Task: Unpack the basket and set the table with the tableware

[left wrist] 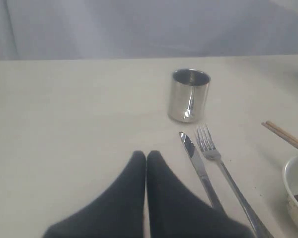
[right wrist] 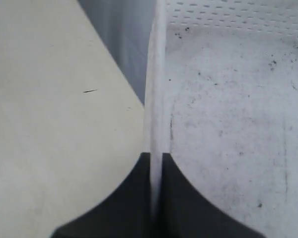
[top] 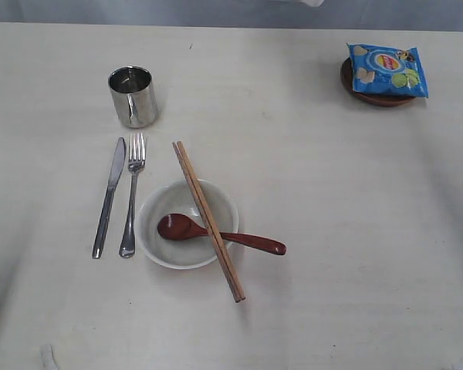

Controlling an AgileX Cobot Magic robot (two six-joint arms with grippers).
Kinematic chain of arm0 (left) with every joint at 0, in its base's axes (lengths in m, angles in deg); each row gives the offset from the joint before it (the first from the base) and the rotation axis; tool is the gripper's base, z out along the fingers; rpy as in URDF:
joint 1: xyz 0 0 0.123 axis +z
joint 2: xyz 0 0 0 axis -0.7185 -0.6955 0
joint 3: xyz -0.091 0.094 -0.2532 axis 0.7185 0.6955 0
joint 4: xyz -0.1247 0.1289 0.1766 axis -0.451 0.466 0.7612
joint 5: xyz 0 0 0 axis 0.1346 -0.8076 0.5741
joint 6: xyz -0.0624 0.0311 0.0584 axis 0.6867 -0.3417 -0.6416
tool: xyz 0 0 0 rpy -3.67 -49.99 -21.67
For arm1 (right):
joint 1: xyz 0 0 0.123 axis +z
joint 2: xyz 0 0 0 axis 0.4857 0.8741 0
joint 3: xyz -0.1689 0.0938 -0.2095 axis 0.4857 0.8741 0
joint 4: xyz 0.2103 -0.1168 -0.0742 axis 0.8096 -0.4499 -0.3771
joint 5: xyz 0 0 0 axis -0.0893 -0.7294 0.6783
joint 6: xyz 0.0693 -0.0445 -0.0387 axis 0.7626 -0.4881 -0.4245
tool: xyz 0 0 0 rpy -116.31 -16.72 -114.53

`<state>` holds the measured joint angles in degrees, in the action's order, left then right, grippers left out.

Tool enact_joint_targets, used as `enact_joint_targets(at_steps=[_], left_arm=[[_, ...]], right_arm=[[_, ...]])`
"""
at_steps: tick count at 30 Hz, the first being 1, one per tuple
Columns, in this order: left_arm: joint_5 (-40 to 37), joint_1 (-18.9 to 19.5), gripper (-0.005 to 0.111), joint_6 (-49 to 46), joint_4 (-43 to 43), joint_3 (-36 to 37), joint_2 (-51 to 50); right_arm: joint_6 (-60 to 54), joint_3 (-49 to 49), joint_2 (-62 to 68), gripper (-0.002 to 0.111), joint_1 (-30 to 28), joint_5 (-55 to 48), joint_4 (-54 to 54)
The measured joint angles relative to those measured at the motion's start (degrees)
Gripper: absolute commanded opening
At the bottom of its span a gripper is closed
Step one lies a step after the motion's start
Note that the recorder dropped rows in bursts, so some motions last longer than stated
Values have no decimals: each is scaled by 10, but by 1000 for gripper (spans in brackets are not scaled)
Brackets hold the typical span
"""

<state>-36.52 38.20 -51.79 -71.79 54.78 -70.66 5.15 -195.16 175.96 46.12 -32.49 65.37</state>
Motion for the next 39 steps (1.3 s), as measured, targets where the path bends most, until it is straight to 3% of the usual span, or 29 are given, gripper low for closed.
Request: enact_joint_targets(at_steps=[8,13,18,24,39], left_arm=[[0,0,0,0,0,0,0],[0,0,0,0,0,0,0],[0,0,0,0,0,0,0],[0,0,0,0,0,0,0],[0,0,0,0,0,0,0]], right_arm=[[299,-2,-18,-1,-114,-52,-195],[413,-2,11,-1,-204,-105,-211],[485,-2,56,-1,-256,-149,-215],[521,-2,104,-1,-265,-165,-213],[484,-4,146,-1,-208,-144,-194]])
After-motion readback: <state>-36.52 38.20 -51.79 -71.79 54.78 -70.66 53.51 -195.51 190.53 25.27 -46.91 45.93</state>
